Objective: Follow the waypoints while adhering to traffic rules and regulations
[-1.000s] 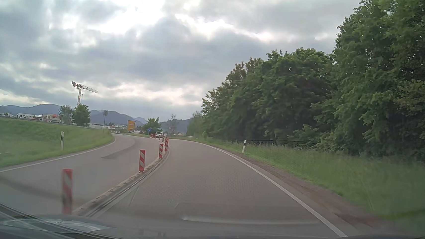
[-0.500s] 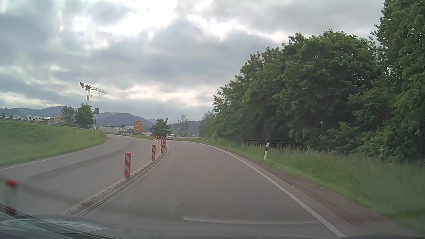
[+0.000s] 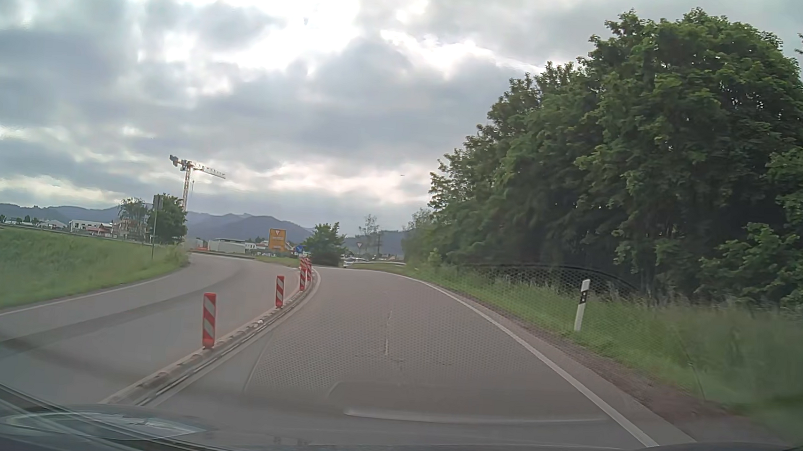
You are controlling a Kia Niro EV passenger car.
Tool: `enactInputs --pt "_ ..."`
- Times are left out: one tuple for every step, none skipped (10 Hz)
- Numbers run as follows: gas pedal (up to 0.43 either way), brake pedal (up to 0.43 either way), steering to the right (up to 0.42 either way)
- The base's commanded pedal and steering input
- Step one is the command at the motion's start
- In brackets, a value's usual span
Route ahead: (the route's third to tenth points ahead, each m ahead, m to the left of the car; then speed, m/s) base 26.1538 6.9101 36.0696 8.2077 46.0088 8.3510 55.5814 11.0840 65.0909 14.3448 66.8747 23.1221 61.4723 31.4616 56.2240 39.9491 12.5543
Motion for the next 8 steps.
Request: enactInputs --pt "0.150 0.000 -0.041" --pt "0.138 0.000 -0.042" --pt "0.138 0.000 -0.042" --pt "0.130 0.000 -0.043" --pt "0.118 0.000 -0.044" --pt "0.118 0.000 -0.043" --pt "0.118 0.000 -0.043" --pt "0.098 0.000 -0.044"
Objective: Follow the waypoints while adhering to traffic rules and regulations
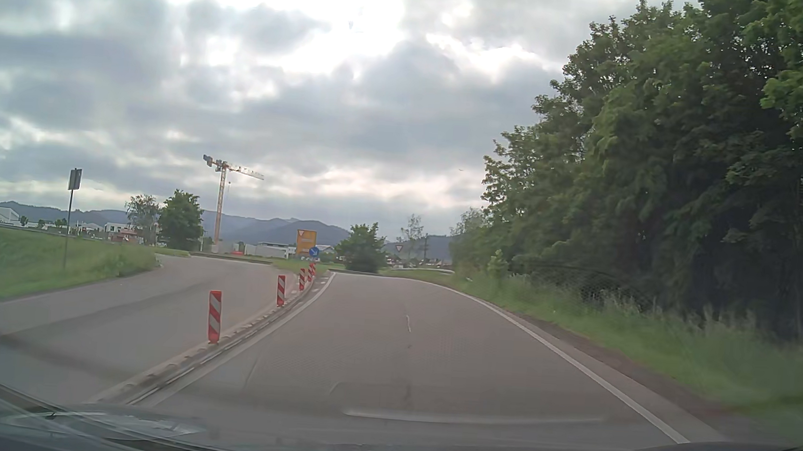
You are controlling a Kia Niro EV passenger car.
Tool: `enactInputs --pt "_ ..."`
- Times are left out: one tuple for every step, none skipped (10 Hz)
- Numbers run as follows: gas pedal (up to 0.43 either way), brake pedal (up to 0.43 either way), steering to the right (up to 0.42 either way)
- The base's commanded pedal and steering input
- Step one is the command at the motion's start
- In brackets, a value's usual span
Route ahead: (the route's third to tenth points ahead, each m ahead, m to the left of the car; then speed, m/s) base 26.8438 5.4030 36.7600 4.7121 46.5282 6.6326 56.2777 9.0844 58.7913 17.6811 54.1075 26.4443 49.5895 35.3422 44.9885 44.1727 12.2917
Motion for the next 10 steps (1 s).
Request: enactInputs --pt "0.087 0.000 -0.044" --pt "0.079 0.000 -0.044" --pt "0.079 0.000 -0.043" --pt "0.067 0.000 -0.043" --pt "0.067 0.000 -0.042" --pt "0.059 0.000 -0.041" --pt "0.047 0.000 -0.039" --pt "0.020 0.000 -0.036" --pt "0.000 0.000 -0.032" --pt "0.000 0.000 -0.030"
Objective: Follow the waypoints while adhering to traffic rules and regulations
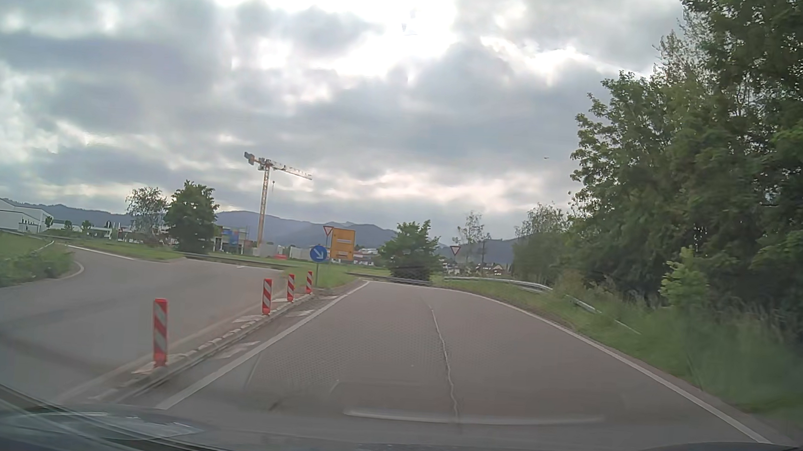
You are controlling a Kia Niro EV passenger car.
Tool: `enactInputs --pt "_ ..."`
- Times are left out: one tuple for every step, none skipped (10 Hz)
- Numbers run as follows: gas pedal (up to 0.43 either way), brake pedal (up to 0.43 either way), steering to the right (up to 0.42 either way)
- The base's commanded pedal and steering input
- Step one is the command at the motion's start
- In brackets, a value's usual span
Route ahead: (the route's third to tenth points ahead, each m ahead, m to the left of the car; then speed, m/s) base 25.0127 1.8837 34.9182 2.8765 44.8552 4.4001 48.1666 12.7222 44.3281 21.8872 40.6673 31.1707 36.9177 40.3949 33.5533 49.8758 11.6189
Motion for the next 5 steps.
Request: enactInputs --pt "0.000 0.000 -0.029" --pt "0.000 0.000 -0.028" --pt "0.000 0.000 -0.028" --pt "0.000 0.000 -0.027" --pt "0.000 0.000 -0.024"
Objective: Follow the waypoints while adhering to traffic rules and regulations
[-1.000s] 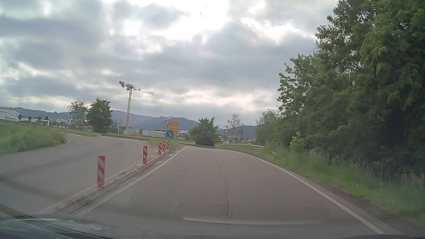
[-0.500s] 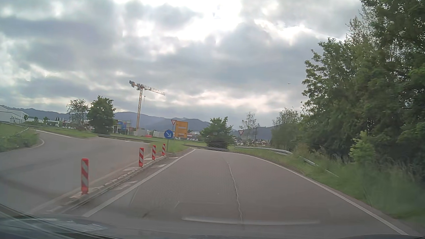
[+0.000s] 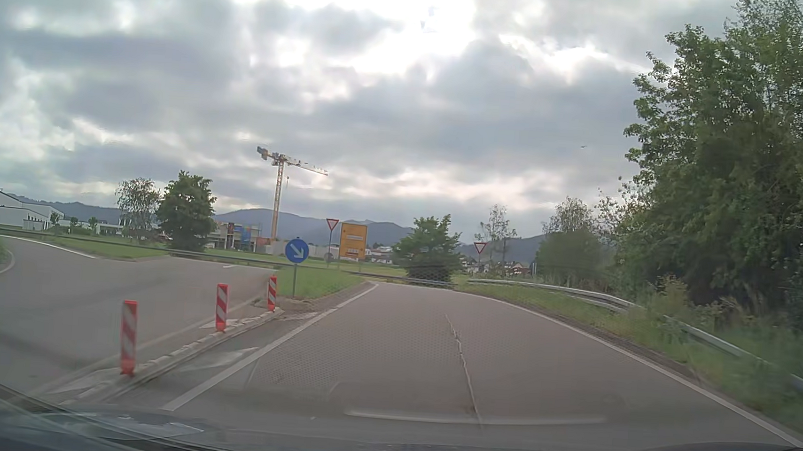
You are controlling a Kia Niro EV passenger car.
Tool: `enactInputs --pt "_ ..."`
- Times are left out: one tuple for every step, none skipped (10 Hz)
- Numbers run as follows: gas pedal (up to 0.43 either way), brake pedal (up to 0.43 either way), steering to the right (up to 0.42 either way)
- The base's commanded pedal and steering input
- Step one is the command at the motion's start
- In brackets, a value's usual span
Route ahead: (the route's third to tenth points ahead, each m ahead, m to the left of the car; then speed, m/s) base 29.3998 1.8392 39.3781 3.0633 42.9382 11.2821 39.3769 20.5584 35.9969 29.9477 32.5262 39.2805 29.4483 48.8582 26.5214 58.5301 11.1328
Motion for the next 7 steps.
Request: enactInputs --pt "0.000 0.000 -0.017" --pt "0.000 0.000 -0.015" --pt "0.000 0.000 -0.016" --pt "0.000 0.012 -0.015" --pt "0.000 0.037 -0.014" --pt "0.000 0.061 -0.008" --pt "0.000 0.098 -0.006"
